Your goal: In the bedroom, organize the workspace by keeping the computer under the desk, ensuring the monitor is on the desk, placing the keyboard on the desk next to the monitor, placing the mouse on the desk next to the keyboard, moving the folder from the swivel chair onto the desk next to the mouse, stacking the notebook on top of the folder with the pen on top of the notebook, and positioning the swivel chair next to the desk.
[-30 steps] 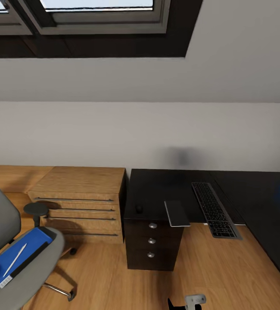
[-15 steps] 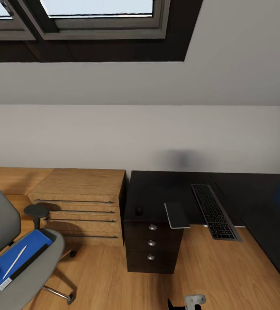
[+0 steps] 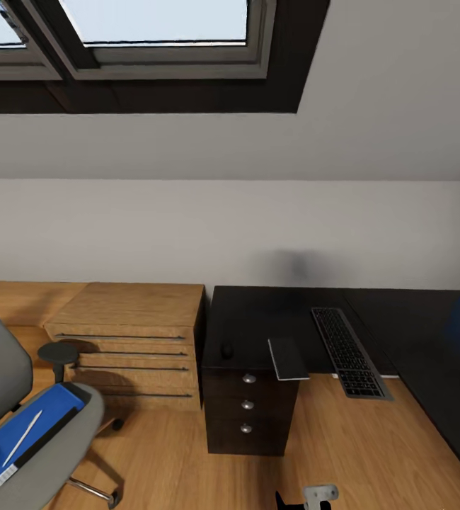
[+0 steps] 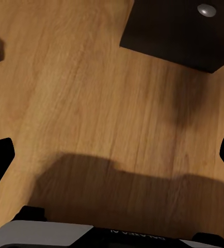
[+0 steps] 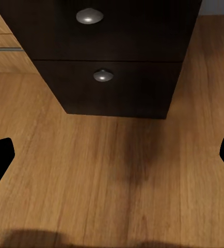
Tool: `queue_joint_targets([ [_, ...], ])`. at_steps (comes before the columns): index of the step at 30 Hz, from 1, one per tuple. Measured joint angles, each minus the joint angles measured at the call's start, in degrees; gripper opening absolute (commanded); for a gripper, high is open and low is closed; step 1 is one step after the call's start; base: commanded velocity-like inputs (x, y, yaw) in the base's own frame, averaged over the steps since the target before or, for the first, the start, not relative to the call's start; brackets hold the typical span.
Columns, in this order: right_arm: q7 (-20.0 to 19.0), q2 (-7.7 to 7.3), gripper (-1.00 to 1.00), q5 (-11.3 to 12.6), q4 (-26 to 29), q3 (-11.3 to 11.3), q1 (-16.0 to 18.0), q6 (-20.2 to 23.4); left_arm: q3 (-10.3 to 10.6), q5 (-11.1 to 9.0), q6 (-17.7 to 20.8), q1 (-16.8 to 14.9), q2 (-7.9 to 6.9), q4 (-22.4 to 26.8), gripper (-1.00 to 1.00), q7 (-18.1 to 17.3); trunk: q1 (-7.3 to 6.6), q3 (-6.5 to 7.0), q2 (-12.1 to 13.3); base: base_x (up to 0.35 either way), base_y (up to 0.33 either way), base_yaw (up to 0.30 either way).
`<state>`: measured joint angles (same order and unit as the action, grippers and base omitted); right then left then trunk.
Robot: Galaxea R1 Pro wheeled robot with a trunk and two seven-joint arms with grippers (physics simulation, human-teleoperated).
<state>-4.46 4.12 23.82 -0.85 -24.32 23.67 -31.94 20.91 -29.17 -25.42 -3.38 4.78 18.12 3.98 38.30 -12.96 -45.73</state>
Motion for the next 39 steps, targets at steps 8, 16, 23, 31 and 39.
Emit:
queue_joint_targets([
  [8, 0.15, -0.01, 1.0, 0.07, 0.04, 0.02, 0.0, 0.07, -0.11, -0.11, 0.36, 0.0, -0.05, 0.0, 1.0, 0.05, -1.76, 1.93, 3.22, 0.0, 0.0, -0.157],
  [16, 2.13, -0.01, 1.0, 0.03, 0.05, 0.2, 0.01, 0.1, -0.2, -0.29, 1.0, 0.01, -0.22, 0.0, 1.0, 0.08, -3.52, 3.48, 6.43, 0.0, 0.0, -0.041],
  [23, 2.59, -0.31, 1.0, -0.29, 0.05, 0.21, 0.01, 0.17, -0.33, -0.42, 1.33, 0.01, -1.02, -0.03, 1.0, 0.4, -5.06, 4.75, 9.24, 0.0, 0.0, -0.006],
  [31, 5.22, -1.99, 1.0, -0.15, -0.03, 0.35, 0.0, 0.52, -0.48, -0.41, 1.42, 0.01, -4.67, 0.05, 1.0, 0.74, -6.82, 6.2, 12.46, 0.0, 0.0, -0.001],
  [39, 14.11, -4.28, 1.0, 0.09, -0.37, 0.35, -2.22, 3.18, -1.55, -0.85, 1.11, 0.0, -6.51, -4.09, 1.0, 0.56, -8.58, 7.64, 15.68, 0.0, 0.0, 0.0],
])
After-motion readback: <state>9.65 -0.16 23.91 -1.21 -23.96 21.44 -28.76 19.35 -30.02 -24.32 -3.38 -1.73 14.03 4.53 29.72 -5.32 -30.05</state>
